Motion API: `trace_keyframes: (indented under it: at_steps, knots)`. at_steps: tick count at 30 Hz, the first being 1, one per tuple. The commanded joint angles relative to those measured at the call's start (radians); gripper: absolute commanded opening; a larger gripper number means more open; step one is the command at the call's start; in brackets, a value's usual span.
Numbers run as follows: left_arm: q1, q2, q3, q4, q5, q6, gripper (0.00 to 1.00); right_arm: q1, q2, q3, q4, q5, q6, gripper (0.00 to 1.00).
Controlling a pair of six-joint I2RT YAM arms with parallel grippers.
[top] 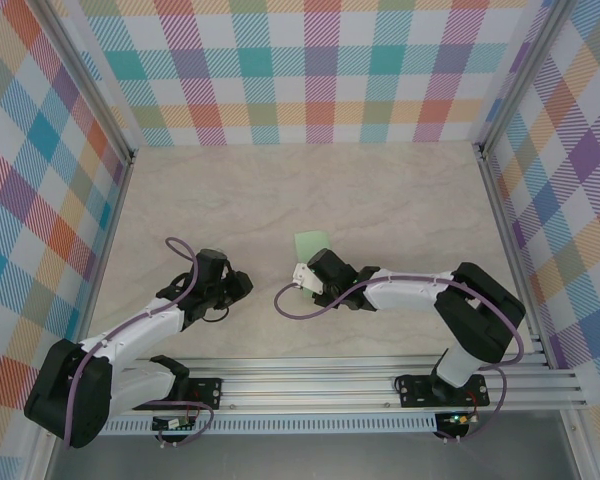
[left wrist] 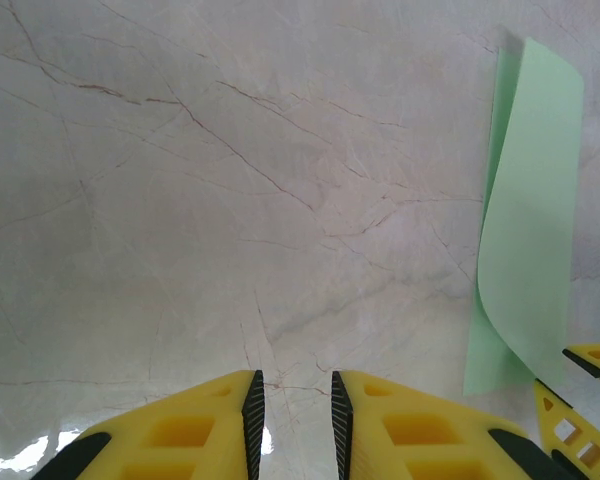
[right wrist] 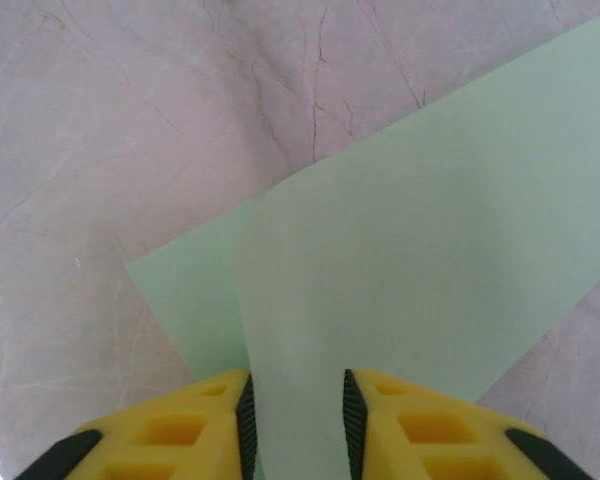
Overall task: Fold a paper plane with a square sheet of paper (pick it up from the middle)
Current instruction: Fold the triangle a second time at the center of the table.
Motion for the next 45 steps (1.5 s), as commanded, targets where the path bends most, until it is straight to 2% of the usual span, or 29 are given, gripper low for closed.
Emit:
trace_keyframes:
  at_steps: [1, 8, 14, 21, 27, 31, 36, 38, 42, 45]
  knots:
    - [0.021, -0.018, -0.009, -0.009, 0.007, -0.003, 0.27, 0.002, -0.023, -0.009, 0.029, -0.005, 0.037, 0.25]
    - [0.021, -0.001, 0.004, 0.011, 0.039, -0.011, 0.28, 0.002, -0.046, 0.007, -0.007, -0.037, 0.079, 0.08]
    - [0.021, 0.025, 0.03, 0.027, 0.081, -0.022, 0.29, -0.001, -0.099, 0.033, -0.067, -0.093, 0.207, 0.03]
    - [0.021, 0.05, 0.069, 0.015, 0.113, -0.011, 0.29, -0.029, -0.12, 0.034, -0.081, -0.146, 0.442, 0.02]
    - [0.021, 0.052, 0.081, 0.012, 0.141, -0.01, 0.29, -0.056, -0.135, 0.054, -0.165, -0.152, 0.604, 0.0]
    - [0.019, 0.053, 0.082, 0.023, 0.172, -0.008, 0.29, -0.07, -0.179, 0.053, -0.194, -0.235, 0.693, 0.0]
    - [0.012, 0.061, 0.093, 0.043, 0.2, -0.005, 0.3, -0.1, -0.189, -0.004, -0.108, -0.353, 0.761, 0.0]
    - [0.004, 0.068, 0.103, 0.041, 0.208, -0.002, 0.3, -0.111, -0.177, -0.008, -0.109, -0.352, 0.782, 0.0]
    - [-0.022, 0.107, 0.136, 0.041, 0.22, 0.014, 0.3, -0.133, -0.162, -0.046, -0.043, -0.462, 0.824, 0.0]
    - [-0.052, 0.147, 0.163, 0.047, 0.22, 0.019, 0.3, -0.143, -0.159, -0.086, 0.006, -0.479, 0.858, 0.0]
